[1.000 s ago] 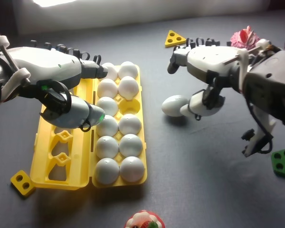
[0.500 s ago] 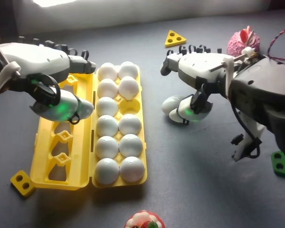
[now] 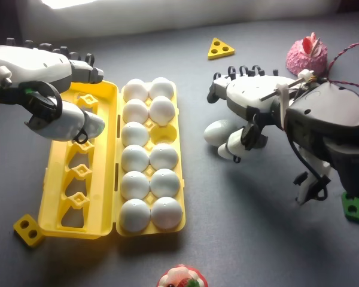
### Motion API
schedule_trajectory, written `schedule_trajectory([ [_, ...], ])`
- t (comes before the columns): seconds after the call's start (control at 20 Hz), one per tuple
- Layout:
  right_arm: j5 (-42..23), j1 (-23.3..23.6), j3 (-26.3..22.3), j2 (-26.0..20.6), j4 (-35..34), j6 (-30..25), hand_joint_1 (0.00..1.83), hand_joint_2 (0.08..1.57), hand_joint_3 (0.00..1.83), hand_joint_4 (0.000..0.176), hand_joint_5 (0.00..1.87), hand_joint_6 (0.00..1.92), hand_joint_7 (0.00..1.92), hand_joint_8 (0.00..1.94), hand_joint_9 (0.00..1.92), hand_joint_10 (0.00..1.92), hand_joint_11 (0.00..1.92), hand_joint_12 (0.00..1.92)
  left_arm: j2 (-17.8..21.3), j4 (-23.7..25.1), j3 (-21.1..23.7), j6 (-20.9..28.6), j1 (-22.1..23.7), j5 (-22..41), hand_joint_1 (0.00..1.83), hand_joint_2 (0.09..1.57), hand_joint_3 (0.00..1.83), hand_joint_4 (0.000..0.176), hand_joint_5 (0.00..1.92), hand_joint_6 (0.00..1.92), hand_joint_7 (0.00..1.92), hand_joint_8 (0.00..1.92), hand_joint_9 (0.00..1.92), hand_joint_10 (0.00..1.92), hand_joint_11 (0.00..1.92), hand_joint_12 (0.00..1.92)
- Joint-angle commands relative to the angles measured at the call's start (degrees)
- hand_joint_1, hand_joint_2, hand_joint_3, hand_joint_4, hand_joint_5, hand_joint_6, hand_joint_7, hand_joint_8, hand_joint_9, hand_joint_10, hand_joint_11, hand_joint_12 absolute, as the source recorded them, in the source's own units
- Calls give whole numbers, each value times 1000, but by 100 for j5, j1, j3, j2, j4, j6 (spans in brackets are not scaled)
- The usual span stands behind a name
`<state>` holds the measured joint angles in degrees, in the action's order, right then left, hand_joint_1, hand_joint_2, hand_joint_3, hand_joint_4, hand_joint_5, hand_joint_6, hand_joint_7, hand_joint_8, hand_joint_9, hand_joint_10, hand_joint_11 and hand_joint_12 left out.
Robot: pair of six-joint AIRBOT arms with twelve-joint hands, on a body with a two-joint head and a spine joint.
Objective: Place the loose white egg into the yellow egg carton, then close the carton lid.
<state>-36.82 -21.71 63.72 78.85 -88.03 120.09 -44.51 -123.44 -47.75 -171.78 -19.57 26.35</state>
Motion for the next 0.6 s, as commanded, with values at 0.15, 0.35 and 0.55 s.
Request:
schedule_trajectory([
  [0.15,-100,26,72,53,315,-4,1097,1036,33,0,27,712,37,15,11,5,0,0,41,216,-56,-1,20,-234,390,1326,0,2,175,5,212,0,172,1,0,567],
  [0.35,-110,17,173,110,363,-4,1075,1053,45,0,75,746,8,3,0,0,0,0,41,218,-52,-1,-26,-241,368,1329,0,10,168,2,185,3,165,3,0,586],
  [0.55,-107,-18,257,182,374,102,1113,1051,59,0,64,794,10,0,0,0,0,0,43,227,-54,-1,-62,-246,396,1322,0,3,162,0,186,0,171,1,0,625],
])
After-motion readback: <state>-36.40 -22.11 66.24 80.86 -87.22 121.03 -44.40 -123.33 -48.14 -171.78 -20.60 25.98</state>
